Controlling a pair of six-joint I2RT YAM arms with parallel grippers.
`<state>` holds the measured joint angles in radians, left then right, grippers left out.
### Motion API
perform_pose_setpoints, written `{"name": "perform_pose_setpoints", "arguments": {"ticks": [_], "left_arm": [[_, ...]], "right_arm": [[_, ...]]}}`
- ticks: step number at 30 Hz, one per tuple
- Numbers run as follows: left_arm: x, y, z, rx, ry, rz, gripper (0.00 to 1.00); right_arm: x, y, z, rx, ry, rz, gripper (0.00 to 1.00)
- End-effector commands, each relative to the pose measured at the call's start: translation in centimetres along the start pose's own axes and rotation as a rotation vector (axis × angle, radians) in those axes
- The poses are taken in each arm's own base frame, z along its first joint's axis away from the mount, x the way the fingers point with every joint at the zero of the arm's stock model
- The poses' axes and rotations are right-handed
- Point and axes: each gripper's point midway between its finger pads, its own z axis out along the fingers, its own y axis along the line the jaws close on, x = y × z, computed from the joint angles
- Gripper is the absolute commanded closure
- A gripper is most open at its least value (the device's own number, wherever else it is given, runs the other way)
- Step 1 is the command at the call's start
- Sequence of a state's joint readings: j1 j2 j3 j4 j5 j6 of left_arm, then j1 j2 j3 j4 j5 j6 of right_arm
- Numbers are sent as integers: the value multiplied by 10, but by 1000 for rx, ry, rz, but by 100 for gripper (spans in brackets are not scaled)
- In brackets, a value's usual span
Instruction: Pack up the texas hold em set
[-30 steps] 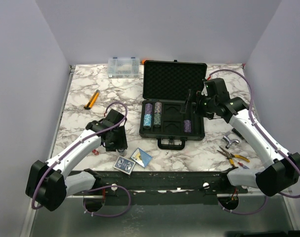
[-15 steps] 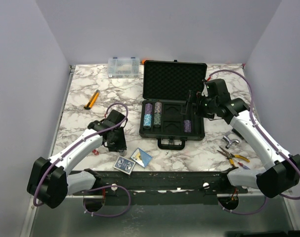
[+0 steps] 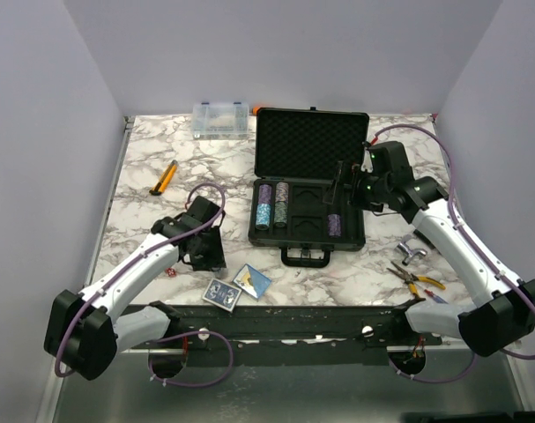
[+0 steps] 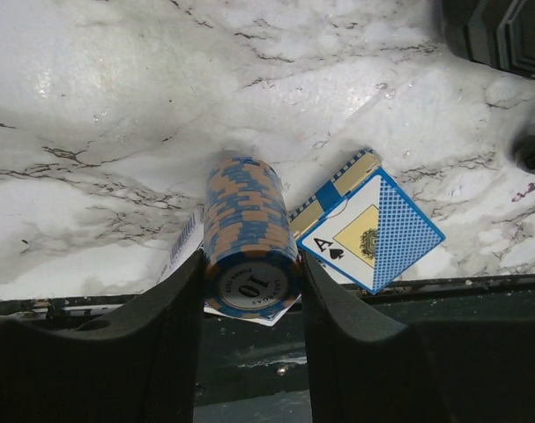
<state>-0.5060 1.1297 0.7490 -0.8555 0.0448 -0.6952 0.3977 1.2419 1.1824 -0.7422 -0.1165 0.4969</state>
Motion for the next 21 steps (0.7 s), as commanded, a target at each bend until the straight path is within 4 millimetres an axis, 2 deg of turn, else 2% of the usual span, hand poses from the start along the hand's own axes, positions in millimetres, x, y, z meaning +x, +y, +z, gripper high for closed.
{"name": "perform_pose_setpoints", "arguments": {"ticks": [1, 5, 12, 21], "left_arm": [[-11, -20, -27, 99, -65, 6, 100], [-13, -25, -39, 135, -88, 3, 100], [-20, -43, -66, 247, -145, 7, 100], [-37, -85, -121, 479, -254, 71, 100]], "right_arm": [[-7, 5, -10, -16, -32, 6, 0], [-11, 14, -13, -45, -40, 43, 0], [-28, 48, -31, -203, -104, 129, 0], [-39, 77, -55, -390, -184, 290, 0]]}}
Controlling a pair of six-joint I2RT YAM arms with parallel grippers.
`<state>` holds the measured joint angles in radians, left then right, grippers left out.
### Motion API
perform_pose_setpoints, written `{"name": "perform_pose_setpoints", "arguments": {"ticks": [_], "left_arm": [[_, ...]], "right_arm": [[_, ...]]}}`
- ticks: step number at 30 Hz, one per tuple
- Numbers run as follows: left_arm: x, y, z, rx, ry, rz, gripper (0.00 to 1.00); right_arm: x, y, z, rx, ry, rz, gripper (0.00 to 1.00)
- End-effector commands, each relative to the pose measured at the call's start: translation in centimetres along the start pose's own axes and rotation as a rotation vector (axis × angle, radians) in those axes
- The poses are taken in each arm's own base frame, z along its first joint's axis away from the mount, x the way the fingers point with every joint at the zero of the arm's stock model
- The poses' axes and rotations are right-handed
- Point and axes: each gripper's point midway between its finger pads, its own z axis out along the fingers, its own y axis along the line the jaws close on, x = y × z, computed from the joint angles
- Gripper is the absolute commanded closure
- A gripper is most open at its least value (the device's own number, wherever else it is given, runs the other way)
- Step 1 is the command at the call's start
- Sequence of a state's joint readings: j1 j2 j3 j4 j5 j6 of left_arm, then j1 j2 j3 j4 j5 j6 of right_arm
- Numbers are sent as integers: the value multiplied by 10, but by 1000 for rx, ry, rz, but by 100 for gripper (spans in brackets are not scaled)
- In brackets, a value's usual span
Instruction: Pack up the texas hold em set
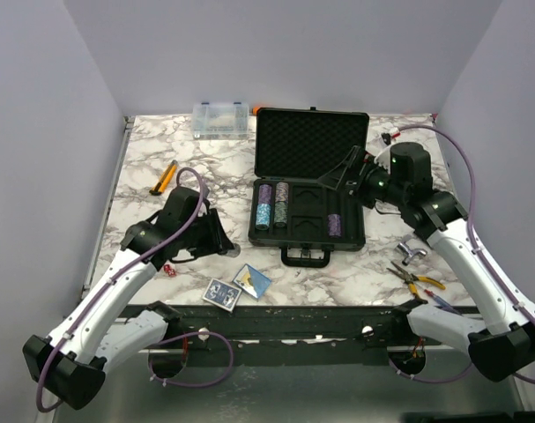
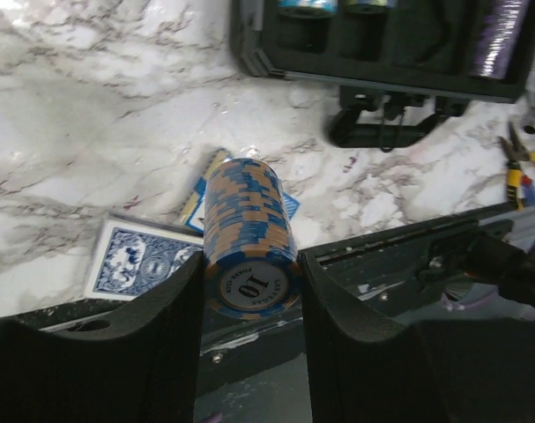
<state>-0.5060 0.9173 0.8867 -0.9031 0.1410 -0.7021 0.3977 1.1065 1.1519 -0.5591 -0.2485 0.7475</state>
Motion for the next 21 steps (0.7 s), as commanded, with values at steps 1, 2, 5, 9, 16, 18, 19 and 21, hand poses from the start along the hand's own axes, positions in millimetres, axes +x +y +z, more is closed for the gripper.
{"name": "perform_pose_setpoints", "arguments": {"ticks": [1, 2, 5, 9, 16, 18, 19, 21], "left_arm": [[-24, -58, -33, 255, -90, 52, 100], [-27, -67, -38, 299, -104, 67, 100], [-32, -87, -51, 394, -130, 99, 100], [-42, -102, -61, 452, -167, 88, 100], [-58, -130, -74, 559, -212, 89, 100], [-63, -136, -77, 575, -231, 86, 100], [-65, -138, -77, 579, -238, 85, 100], [-72, -143, -77, 591, -255, 81, 100]], "right_arm": [[-4, 27, -8, -128, -36, 124, 0], [-6, 30, -9, -146, -45, 147, 0], [-13, 39, -17, -172, -79, 245, 0], [-23, 48, -27, -215, -130, 410, 0], [-17, 50, -30, -226, -70, 757, 0], [-17, 48, -31, -200, -64, 813, 0], [-16, 48, -31, -191, -58, 833, 0], [-15, 48, -30, -183, -42, 873, 0]]}}
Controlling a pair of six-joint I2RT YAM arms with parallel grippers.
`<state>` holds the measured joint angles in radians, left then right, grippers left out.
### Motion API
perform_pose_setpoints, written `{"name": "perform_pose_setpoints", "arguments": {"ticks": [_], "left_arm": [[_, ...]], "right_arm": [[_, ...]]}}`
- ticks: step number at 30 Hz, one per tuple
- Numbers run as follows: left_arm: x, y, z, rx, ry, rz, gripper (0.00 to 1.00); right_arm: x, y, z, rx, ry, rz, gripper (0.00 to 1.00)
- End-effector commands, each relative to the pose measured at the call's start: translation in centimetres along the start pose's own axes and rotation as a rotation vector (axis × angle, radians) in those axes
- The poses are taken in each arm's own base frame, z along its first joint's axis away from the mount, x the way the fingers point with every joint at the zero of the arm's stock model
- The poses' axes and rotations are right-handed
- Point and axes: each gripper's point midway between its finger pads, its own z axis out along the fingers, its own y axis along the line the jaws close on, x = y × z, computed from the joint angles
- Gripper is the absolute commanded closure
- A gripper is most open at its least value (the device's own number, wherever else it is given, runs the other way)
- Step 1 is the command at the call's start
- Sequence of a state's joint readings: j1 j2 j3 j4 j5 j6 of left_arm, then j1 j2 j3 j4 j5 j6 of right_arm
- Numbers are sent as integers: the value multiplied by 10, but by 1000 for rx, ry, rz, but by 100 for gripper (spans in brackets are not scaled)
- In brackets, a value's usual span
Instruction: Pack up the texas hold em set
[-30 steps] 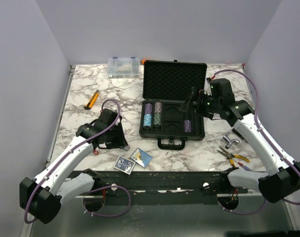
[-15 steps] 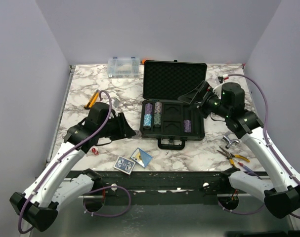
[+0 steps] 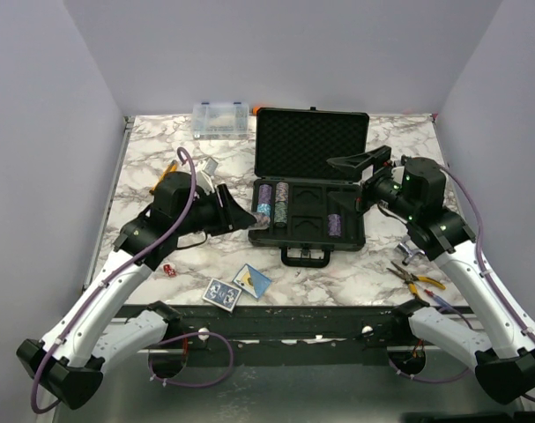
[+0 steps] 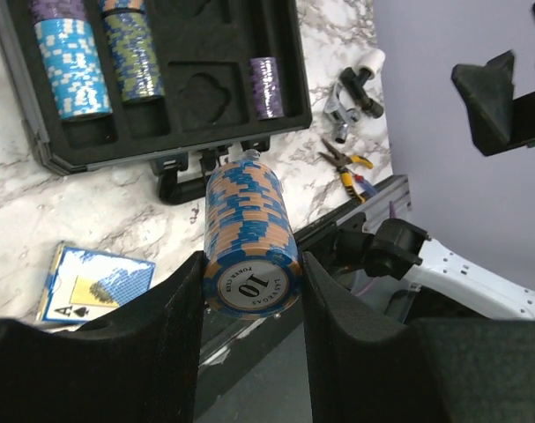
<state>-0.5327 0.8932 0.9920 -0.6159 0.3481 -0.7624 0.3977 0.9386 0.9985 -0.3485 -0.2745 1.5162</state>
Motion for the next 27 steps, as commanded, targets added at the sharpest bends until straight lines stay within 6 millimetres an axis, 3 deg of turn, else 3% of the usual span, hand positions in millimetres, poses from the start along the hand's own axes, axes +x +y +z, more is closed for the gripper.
{"name": "perform_pose_setpoints", "arguments": {"ticks": [1, 9, 27], "left_arm": [[-36, -49, -4, 165, -111, 32, 100], [-52, -77, 15, 242, -116, 49, 100], [-50, -115, 56, 301, -36, 80, 100]], "right_arm": [[1, 0, 0, 36, 8, 186, 0], [10, -12, 1, 88, 52, 250, 0], [6, -21, 16, 154, 48, 248, 3]]}}
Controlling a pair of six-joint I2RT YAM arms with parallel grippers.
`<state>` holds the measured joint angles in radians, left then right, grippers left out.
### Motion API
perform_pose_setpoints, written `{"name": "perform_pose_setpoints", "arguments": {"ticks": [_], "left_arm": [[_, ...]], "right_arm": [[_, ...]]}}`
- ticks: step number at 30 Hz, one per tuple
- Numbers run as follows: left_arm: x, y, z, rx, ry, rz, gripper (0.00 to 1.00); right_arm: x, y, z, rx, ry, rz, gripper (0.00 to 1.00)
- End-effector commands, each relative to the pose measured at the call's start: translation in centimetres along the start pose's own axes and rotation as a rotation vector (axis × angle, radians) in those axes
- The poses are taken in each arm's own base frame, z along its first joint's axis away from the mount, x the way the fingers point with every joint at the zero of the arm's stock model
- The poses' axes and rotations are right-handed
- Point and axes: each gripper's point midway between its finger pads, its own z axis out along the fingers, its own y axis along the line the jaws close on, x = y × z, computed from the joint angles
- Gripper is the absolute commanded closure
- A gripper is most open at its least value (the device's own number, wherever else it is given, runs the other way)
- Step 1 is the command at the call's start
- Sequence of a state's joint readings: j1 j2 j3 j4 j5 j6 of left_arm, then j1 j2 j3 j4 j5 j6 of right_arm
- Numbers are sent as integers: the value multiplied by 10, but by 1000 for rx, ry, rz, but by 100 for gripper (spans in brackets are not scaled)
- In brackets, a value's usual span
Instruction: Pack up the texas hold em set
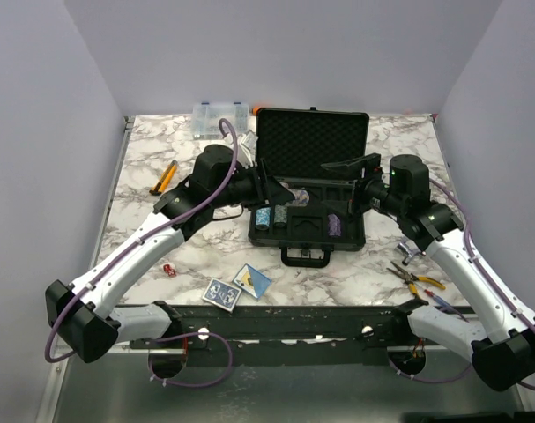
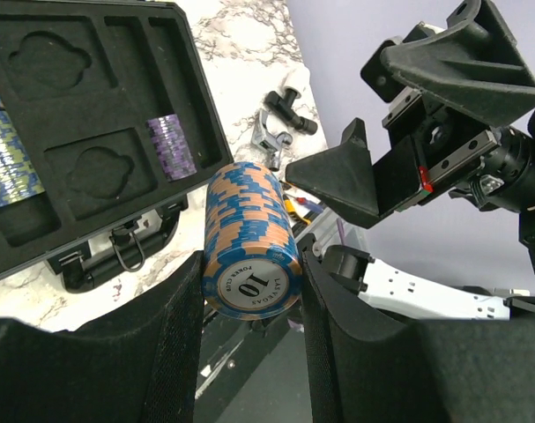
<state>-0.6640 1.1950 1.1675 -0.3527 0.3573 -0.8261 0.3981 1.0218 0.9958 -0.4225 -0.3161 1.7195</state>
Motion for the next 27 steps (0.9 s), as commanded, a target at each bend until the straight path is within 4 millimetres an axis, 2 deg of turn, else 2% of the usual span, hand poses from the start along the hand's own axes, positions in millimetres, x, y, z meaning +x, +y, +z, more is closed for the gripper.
{"name": "perform_pose_setpoints", "arguments": {"ticks": [1, 5, 19, 27], "left_arm": [[-20, -43, 1, 135, -46, 51, 100], [-19, -46, 9, 133, -32, 60, 100], [-32, -56, 36, 122, -37, 95, 100], [-39, -63, 51, 128, -36, 106, 100]], "right_arm": [[5, 7, -5, -4, 10, 2, 4], [6, 9, -3, -5, 15, 9, 6], [3, -9, 1, 86, 11, 78, 10], [2, -9, 5, 86, 10, 106, 21]]}}
